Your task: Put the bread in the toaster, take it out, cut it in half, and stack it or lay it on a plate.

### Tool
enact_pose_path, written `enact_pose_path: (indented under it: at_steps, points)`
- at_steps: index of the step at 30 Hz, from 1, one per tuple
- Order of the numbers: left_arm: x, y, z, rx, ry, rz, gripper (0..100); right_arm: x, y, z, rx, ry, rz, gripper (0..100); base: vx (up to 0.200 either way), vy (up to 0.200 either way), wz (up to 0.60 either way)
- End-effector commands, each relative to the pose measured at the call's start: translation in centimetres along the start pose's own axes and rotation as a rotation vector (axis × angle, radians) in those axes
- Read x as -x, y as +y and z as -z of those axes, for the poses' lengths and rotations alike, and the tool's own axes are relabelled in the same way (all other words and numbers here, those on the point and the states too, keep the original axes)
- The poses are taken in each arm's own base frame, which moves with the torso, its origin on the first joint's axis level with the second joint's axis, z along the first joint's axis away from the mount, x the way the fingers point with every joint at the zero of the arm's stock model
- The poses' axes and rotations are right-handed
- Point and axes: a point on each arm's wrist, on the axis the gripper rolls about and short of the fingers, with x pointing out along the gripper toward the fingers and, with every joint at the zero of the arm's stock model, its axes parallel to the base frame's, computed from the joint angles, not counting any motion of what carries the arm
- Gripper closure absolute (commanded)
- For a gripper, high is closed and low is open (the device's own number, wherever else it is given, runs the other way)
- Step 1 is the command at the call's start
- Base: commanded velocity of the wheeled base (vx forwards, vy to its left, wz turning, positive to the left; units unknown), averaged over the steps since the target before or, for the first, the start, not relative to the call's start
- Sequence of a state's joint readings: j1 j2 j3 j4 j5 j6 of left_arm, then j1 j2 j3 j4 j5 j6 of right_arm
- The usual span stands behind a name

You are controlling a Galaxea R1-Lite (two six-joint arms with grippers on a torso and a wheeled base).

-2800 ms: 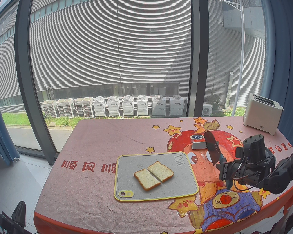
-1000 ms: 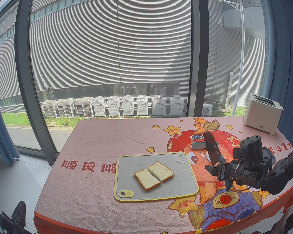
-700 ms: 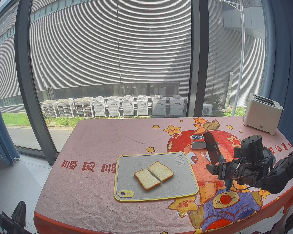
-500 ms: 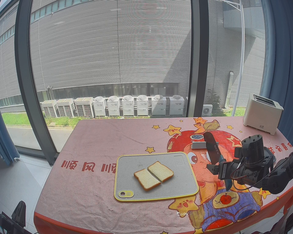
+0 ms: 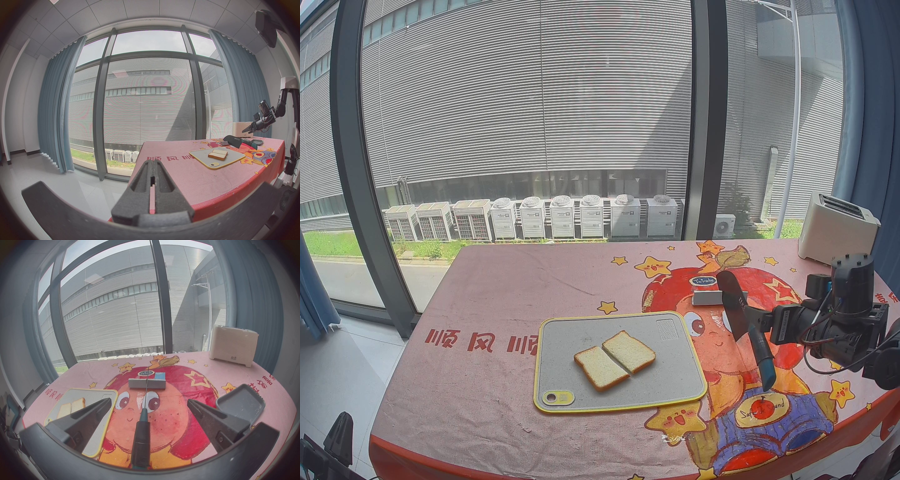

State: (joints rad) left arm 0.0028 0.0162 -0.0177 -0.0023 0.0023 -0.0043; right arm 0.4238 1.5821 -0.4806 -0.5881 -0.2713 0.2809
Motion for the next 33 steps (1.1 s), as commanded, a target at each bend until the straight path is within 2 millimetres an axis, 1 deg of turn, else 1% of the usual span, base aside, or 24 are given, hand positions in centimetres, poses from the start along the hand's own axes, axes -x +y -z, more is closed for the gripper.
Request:
enact_pose_path:
  at_steps: [1, 5, 10, 16, 21, 28, 33]
  points:
    - [0.0, 0.0, 0.5, 0.0, 0.001, -0.001, 100, 1.5, -0.4, -1.0, -0.014, -0.062, -0.007, 0, 0.0, 0.0, 0.0]
    - [0.0, 0.0, 0.5, 0.0, 0.002, -0.001, 100, 2.2, -0.5, -1.4, -0.012, -0.089, -0.014, 0, 0.0, 0.0, 0.0]
    - [0.0, 0.0, 0.5, 0.0, 0.001, -0.001, 100, 2.3, -0.5, -1.3, 0.027, -0.086, -0.015, 0, 0.0, 0.0, 0.0]
    - [0.0, 0.0, 0.5, 0.0, 0.002, -0.001, 100, 3.5, -0.5, -1.8, 0.035, -0.132, -0.031, 0, 0.0, 0.0, 0.0]
    - [0.0, 0.0, 0.5, 0.0, 0.001, -0.001, 100, 3.6, -0.6, -1.7, 0.042, -0.13, -0.03, 0, 0.0, 0.0, 0.0]
    - [0.0, 0.0, 0.5, 0.0, 0.001, -0.001, 100, 3.9, 0.2, -1.4, 0.067, -0.123, -0.069, 0, 0.0, 0.0, 0.0]
    - [0.0, 0.0, 0.5, 0.0, 0.001, -0.001, 100, 4.2, 0.6, -1.5, 0.071, -0.137, -0.083, 0, 0.0, 0.0, 0.0]
